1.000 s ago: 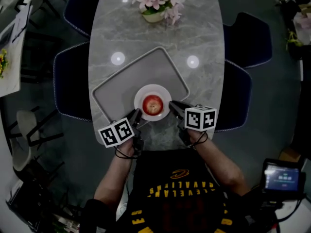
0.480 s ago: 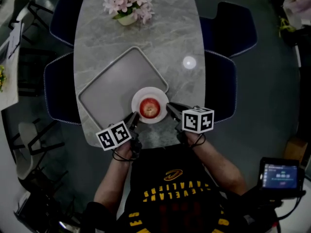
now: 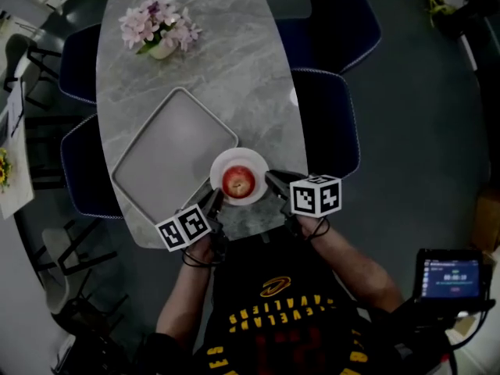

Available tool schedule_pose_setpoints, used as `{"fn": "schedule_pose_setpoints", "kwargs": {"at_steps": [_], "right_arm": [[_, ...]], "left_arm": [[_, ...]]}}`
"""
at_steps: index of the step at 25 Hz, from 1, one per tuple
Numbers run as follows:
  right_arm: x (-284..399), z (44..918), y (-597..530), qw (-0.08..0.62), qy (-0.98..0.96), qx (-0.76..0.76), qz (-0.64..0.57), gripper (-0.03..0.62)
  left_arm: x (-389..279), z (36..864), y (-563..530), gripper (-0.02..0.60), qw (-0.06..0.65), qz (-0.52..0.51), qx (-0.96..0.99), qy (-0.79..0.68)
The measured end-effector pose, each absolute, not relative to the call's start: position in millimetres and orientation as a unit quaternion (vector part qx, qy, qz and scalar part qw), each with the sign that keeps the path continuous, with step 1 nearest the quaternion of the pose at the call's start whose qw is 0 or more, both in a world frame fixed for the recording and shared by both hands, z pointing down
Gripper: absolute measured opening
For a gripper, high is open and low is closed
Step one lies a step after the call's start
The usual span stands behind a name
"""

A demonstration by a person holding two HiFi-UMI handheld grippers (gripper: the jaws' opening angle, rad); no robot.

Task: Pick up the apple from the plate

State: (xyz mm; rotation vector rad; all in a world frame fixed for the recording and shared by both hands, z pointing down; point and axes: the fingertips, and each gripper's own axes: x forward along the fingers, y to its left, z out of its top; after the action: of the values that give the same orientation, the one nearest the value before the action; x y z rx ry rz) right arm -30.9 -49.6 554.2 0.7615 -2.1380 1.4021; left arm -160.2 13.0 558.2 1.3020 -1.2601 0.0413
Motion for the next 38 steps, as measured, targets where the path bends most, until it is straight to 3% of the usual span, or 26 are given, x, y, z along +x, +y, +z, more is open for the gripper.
{"fn": "schedule_pose_setpoints", "kwargs": {"at_steps": [13, 21, 38], "right_arm": [[31.2, 561.7, -52.5, 0.209, -0.758, 0.32, 0.528, 0.043], [63.3, 582.6, -51.8, 0.23, -0.742, 0.356, 0.519, 0.043], [68.7, 616.5, -41.0, 0.243, -0.718, 0.369, 0.539, 0.043]], "left_arm": [[-102.7, 566.9, -6.1, 0.048, 0.619, 0.055, 0.594, -0.511], [-80.0, 583.5, -10.0, 0.048, 0.624, 0.066, 0.6, -0.496], [-72.0, 617.3, -4.7, 0.048, 0.625, 0.111, 0.597, -0.492]]}}
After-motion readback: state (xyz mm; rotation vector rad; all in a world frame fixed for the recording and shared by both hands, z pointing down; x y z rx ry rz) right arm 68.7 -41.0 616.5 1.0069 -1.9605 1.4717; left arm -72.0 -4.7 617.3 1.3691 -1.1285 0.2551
